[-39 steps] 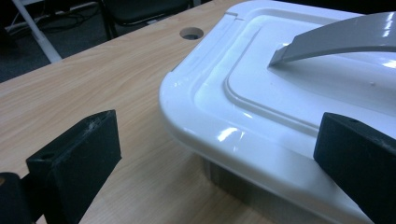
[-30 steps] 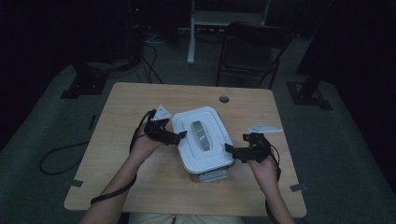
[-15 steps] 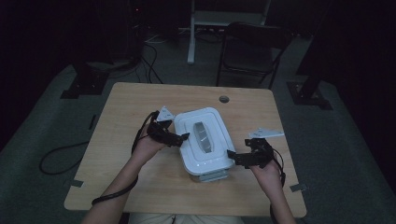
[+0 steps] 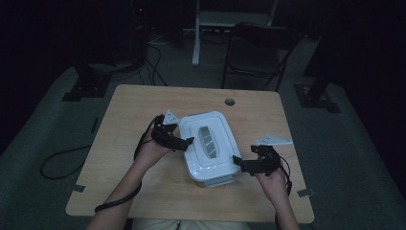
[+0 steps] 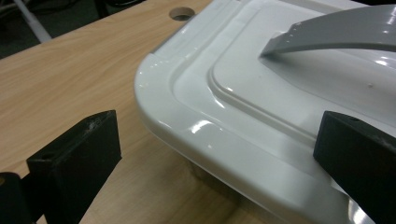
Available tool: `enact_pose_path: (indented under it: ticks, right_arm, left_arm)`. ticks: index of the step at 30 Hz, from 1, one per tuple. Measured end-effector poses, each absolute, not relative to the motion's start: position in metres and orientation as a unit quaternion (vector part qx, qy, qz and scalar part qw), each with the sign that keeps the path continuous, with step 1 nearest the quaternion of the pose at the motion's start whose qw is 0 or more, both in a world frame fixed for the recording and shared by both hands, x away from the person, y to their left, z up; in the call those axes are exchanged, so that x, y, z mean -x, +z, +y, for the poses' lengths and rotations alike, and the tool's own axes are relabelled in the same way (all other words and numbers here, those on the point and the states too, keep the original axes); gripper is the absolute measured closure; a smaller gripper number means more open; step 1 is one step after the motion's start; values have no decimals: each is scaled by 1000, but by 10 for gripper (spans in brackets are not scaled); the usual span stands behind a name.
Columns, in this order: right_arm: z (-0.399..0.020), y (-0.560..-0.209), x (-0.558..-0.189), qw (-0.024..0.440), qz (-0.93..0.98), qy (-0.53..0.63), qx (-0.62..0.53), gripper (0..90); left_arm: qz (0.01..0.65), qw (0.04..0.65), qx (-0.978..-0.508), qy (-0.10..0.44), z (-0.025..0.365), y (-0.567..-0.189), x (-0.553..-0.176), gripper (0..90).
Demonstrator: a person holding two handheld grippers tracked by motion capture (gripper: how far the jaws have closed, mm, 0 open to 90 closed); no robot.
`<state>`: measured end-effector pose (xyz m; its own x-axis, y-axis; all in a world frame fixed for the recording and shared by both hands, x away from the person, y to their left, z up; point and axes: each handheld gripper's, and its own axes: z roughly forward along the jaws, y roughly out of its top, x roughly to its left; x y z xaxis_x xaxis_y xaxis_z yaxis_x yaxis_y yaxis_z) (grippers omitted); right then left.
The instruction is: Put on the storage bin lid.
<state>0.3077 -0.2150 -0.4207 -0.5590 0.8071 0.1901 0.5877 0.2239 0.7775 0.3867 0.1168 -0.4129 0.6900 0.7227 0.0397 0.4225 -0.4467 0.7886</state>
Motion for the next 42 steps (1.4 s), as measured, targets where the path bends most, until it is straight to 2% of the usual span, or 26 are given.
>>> enact_pose_path:
  ticks: [4,9,13,21,22,26,36,42]
  right_arm:
    - [-214,-419,-308,134,775,421,-452,107]
    - [-220,-419,-313,99,764,447,-455,106]
    - [-223,-411,-315,97,762,456,-450,106]
    - [-231,-389,-314,142,738,482,-450,107]
    - [-235,-388,-315,183,734,469,-456,107]
    - [-246,-394,-320,214,722,457,-473,107]
    - [-260,-417,-333,242,718,429,-492,107]
    - [-267,-427,-339,241,712,430,-500,107]
  left_arm:
    - [352,408,-820,191,117,-415,-389,15]
    - [354,423,-812,192,119,-416,-388,14]
    - [342,421,-817,197,118,-411,-389,14]
    - [331,431,-814,206,123,-399,-388,14]
    - [334,433,-809,214,128,-395,-386,14]
    - [343,439,-802,217,138,-397,-384,14]
    - [359,431,-797,223,160,-403,-384,14]
    - [378,420,-795,219,173,-414,-387,14]
